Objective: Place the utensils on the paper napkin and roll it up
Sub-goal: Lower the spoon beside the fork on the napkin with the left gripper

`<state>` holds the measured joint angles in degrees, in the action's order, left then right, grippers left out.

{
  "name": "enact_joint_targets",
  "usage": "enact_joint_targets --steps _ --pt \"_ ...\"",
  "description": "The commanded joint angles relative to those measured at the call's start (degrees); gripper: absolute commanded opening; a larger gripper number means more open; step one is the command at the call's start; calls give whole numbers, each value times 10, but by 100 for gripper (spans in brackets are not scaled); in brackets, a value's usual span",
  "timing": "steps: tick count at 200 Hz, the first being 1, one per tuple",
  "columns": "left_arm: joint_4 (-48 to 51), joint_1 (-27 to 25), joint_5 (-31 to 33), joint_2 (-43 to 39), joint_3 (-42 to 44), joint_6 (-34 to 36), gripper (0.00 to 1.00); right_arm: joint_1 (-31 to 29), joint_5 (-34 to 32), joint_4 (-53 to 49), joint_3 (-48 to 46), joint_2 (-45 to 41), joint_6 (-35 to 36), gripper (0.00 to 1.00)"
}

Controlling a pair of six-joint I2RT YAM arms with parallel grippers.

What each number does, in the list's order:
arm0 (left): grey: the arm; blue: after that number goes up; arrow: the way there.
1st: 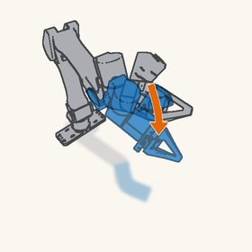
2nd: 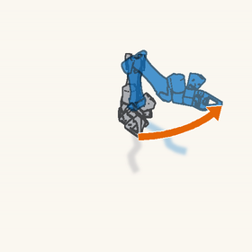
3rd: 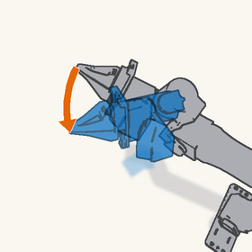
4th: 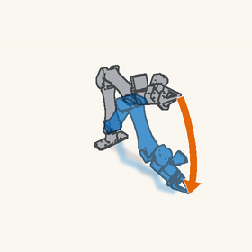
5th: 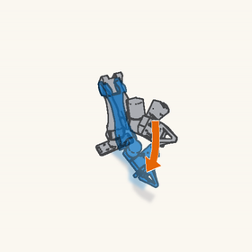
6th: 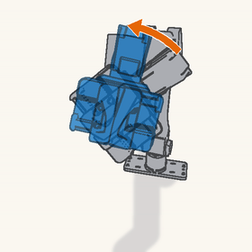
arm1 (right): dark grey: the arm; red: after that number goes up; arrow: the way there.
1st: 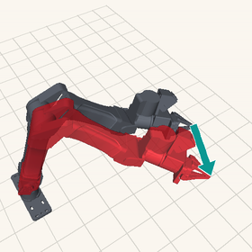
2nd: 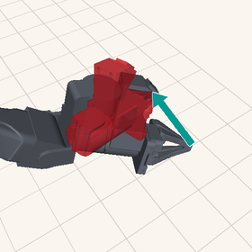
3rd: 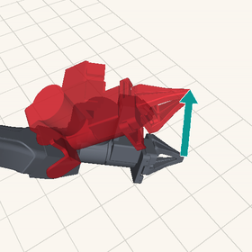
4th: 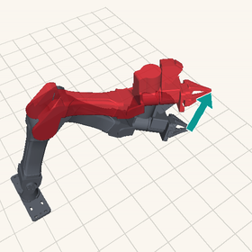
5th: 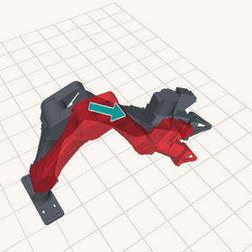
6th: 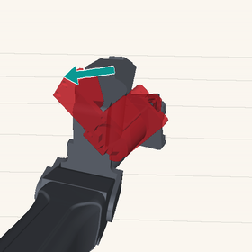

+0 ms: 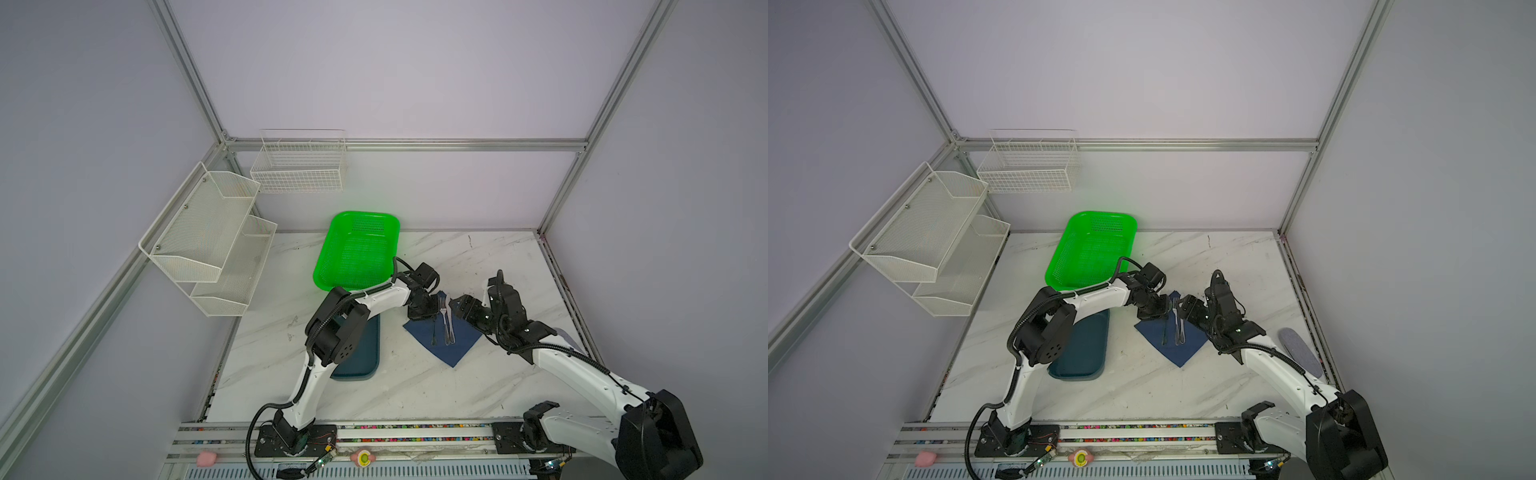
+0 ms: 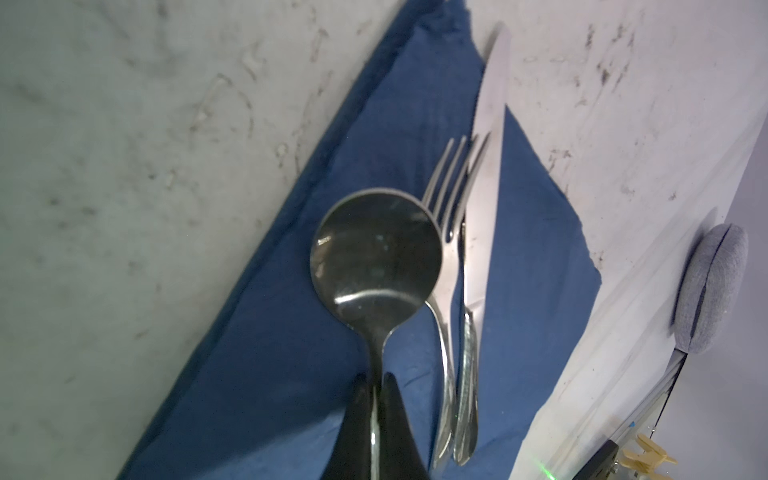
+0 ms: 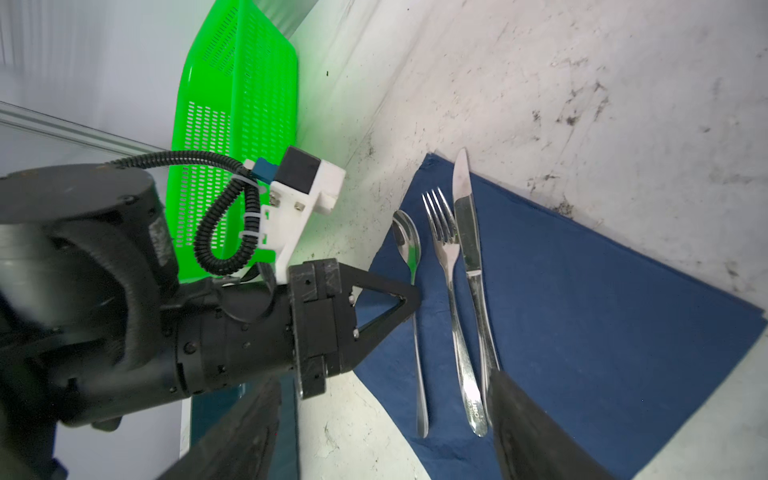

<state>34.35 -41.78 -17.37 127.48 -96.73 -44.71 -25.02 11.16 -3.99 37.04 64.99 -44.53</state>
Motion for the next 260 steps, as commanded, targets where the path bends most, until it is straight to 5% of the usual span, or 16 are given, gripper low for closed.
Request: enact_joint_targets --steps 1,260 --pt "-9 -3 -1 2 -67 -30 0 2 9 9 -1 8 -9 79" --pt "5 -1 -26 21 -86 -79 13 2 -27 -4 -12 -14 -40 77"
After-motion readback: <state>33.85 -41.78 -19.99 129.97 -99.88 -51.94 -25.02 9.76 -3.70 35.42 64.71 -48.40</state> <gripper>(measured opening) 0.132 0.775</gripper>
